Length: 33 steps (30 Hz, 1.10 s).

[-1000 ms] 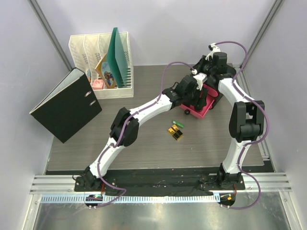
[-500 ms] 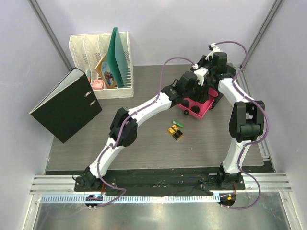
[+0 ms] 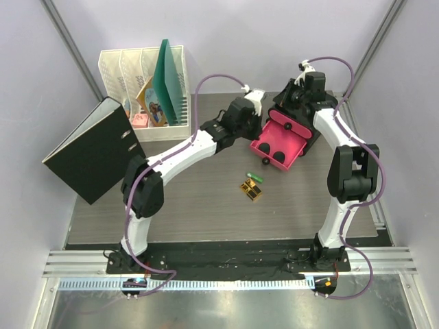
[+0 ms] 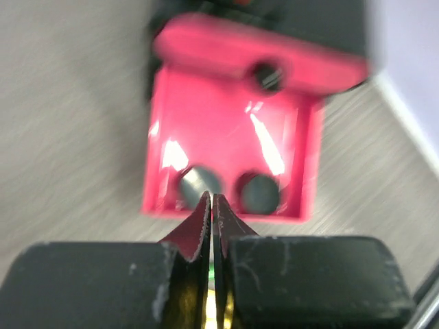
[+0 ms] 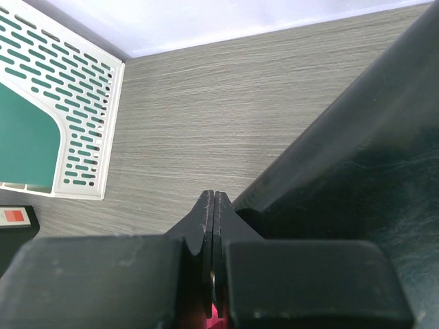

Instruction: Organize the makeup

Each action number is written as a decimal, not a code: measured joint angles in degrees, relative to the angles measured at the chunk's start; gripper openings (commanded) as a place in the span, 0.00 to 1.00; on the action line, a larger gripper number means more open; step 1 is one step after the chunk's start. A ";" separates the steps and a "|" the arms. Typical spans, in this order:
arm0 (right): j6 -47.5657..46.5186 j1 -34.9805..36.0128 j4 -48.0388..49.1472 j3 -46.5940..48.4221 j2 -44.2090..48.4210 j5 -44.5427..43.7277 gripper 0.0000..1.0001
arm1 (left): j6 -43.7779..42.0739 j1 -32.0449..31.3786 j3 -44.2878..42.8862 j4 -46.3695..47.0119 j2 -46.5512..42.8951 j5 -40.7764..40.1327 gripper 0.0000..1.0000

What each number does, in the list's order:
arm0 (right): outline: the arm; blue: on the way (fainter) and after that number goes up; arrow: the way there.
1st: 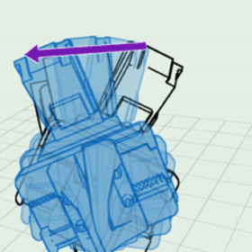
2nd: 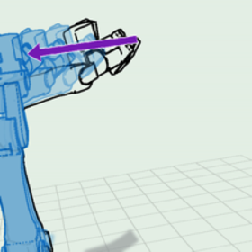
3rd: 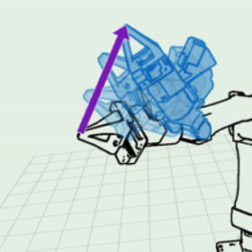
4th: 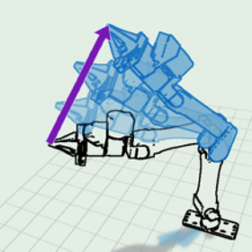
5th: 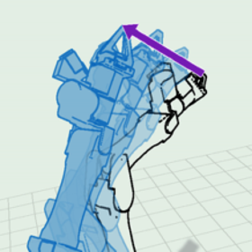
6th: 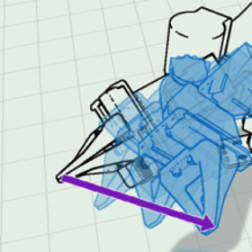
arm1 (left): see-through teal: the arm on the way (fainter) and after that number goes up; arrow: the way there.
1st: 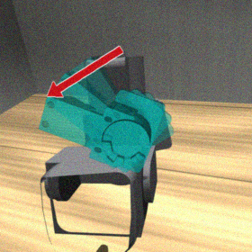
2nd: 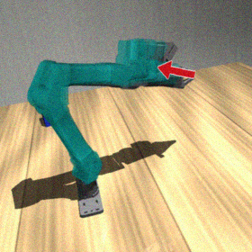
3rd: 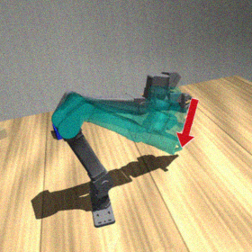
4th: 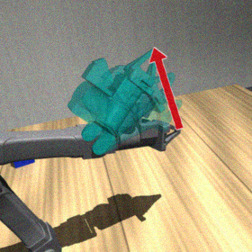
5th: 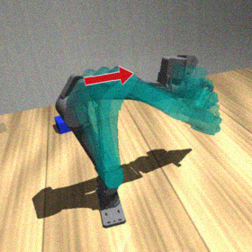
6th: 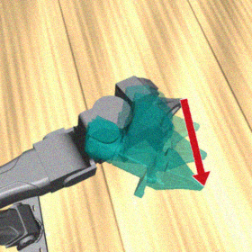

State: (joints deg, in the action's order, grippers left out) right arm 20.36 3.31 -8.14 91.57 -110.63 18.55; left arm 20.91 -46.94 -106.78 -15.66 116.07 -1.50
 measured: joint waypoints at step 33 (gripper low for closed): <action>1.16 -3.85 -8.26 2.45 1.03 14.05 0.01 | 4.00 0.83 20.50 1.31 -0.74 5.88 0.00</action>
State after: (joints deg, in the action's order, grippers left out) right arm 21.52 -0.54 -16.40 94.02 -109.60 32.60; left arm 24.91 -46.11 -86.28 -14.35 115.33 4.38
